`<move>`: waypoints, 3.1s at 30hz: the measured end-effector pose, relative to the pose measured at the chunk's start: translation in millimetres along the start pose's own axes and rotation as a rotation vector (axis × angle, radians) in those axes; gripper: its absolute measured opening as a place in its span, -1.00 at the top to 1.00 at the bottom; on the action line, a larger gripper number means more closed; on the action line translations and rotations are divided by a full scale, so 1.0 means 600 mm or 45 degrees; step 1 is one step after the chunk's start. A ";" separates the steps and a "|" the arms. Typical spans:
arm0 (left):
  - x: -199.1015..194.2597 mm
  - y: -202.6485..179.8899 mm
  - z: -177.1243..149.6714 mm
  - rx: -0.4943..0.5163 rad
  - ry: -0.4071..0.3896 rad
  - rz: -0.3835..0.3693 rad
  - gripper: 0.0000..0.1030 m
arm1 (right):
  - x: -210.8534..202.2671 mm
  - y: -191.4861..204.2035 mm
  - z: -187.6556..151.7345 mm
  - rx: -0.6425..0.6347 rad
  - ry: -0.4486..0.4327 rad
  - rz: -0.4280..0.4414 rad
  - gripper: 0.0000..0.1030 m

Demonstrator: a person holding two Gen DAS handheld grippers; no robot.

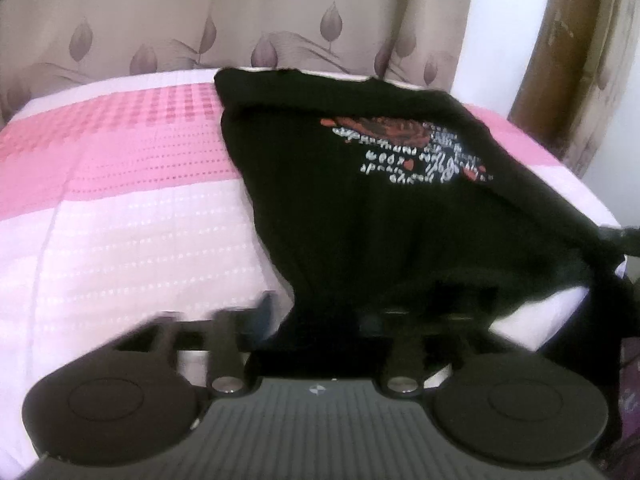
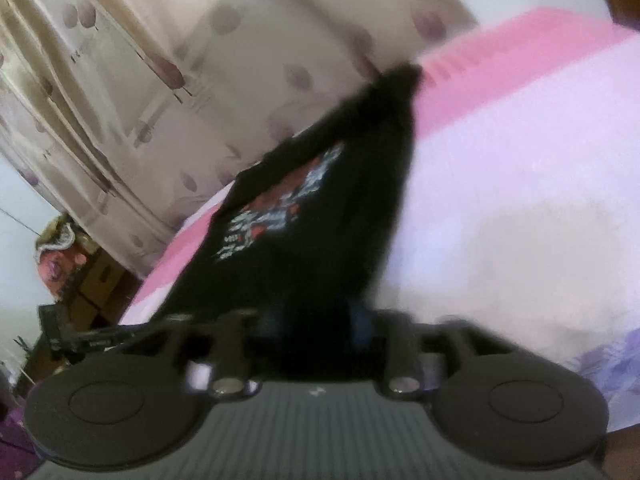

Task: Fold small clothes

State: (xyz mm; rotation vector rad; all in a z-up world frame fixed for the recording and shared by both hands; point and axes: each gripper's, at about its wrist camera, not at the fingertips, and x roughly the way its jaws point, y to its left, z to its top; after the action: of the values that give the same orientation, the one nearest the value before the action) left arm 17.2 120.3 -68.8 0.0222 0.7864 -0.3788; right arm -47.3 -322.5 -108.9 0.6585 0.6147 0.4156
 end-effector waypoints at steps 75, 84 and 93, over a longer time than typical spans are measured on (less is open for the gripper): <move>-0.042 0.015 0.119 -0.315 -0.318 -0.292 0.74 | 0.013 0.029 0.042 0.013 0.016 -0.073 -0.94; -0.040 0.029 0.095 -0.332 -0.294 -0.275 0.74 | 0.058 0.056 -0.041 -0.079 0.168 -0.036 0.75; -0.039 0.040 0.093 -0.368 -0.300 -0.261 0.74 | 0.026 0.001 -0.018 0.351 -0.190 0.296 0.77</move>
State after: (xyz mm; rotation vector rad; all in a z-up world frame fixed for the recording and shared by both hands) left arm 48.7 141.3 -15.8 -0.3699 0.6052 -0.4490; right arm -42.8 -308.8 -121.4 1.0208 0.4580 0.4974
